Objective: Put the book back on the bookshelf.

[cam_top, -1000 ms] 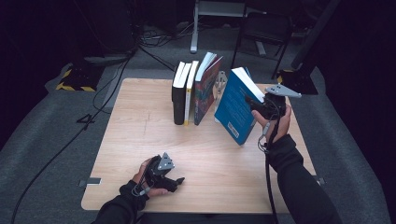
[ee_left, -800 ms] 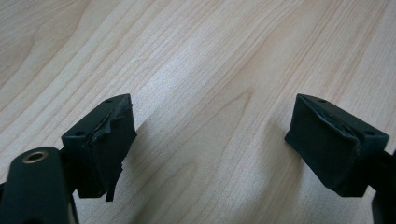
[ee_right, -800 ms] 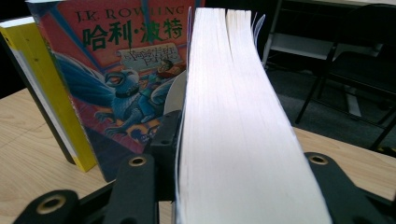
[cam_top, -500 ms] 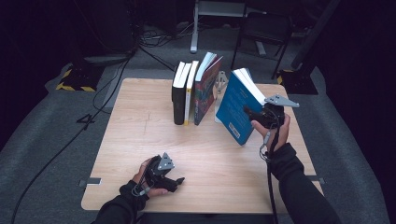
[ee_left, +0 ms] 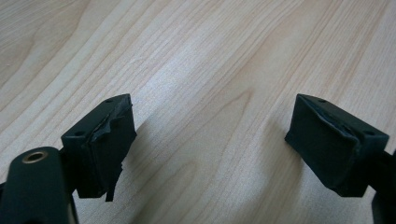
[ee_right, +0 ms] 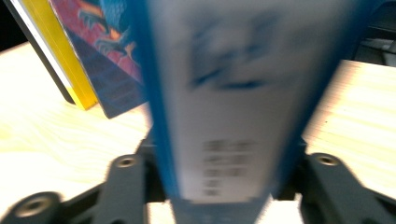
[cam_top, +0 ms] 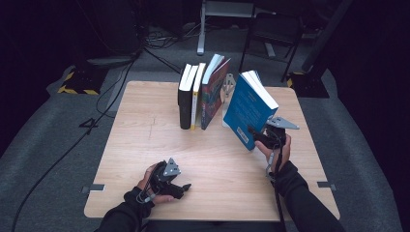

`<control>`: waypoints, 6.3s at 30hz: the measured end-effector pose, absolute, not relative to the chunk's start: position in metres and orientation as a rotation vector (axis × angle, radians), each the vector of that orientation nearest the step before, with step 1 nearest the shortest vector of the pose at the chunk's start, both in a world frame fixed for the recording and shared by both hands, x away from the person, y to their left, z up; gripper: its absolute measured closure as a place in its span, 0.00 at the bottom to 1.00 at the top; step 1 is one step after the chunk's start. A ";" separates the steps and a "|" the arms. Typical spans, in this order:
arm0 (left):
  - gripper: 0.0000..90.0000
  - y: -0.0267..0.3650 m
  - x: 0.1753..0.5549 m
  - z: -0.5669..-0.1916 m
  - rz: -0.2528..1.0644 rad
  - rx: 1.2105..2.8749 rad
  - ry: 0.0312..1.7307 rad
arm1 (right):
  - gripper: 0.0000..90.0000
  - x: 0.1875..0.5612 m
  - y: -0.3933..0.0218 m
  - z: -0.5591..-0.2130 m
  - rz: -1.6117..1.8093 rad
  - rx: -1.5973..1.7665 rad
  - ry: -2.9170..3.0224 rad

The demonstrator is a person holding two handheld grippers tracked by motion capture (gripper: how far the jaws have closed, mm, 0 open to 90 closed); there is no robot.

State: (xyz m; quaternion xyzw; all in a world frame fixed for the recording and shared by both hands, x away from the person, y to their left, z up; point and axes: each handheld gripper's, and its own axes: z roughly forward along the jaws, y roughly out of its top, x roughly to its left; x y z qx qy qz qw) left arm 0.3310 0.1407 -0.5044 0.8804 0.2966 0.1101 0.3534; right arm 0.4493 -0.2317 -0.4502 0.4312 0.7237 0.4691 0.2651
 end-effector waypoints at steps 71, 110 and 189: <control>0.17 0.140 0.331 -0.505 0.281 2.277 0.755 | 0.54 0.480 -0.196 -0.453 1.241 1.254 1.741; 0.17 0.140 0.331 -0.504 0.276 2.284 0.736 | 0.67 0.474 -0.183 -0.457 1.195 1.205 1.781; 0.17 0.139 0.330 -0.505 0.277 2.280 0.745 | 0.37 0.392 -0.275 -0.421 0.908 0.738 2.373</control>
